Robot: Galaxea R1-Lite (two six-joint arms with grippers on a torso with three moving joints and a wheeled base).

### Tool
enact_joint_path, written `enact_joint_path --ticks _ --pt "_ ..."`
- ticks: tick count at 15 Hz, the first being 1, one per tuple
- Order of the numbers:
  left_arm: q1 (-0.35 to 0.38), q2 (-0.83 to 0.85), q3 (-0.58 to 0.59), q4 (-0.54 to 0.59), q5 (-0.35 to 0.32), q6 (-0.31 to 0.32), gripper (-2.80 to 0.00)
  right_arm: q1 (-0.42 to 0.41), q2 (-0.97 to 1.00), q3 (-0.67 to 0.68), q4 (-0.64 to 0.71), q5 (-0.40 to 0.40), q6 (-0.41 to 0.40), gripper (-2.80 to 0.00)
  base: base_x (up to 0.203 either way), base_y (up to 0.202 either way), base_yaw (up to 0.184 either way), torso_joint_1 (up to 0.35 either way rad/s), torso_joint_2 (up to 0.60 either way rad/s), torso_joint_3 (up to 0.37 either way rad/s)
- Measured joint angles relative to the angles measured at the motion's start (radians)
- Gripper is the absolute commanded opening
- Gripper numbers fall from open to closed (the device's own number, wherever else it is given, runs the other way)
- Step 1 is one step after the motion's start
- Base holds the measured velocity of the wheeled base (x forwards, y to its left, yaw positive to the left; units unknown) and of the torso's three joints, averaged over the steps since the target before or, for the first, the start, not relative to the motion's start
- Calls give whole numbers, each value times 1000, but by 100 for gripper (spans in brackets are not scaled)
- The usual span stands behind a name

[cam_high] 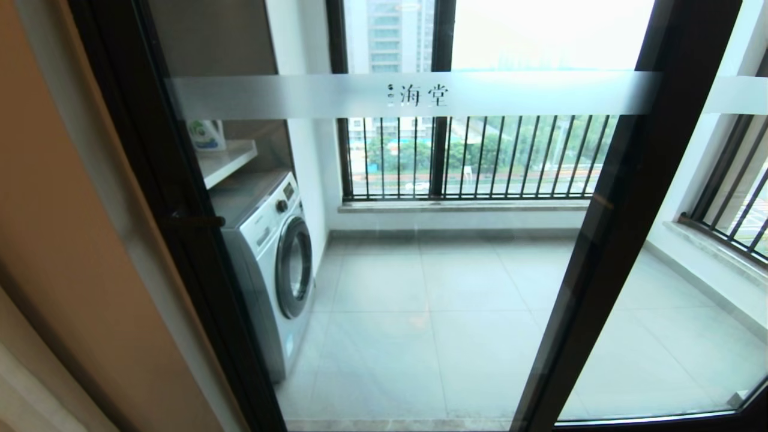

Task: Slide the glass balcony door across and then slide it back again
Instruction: Open the slid door

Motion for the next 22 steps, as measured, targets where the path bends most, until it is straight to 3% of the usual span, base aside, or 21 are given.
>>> enact_joint_path --ticks 5,11,13,17,22 --pt "1 184 -305 95 -161 3 -280 0 0 0 0 0 1 -280 0 0 0 0 0 0" --pt "1 590 -529 93 -225 5 -280 0 0 0 0 0 0 -280 0 0 0 0 0 0" --pt "1 743 -595 29 -234 5 -280 0 0 0 0 0 0 -280 0 0 0 0 0 0" --pt "1 1014 -665 -222 -232 2 -280 0 0 0 0 0 0 -280 0 0 0 0 0 0" --pt "2 1288 -728 -315 -227 3 -280 0 0 0 0 0 0 -280 0 0 0 0 0 0"
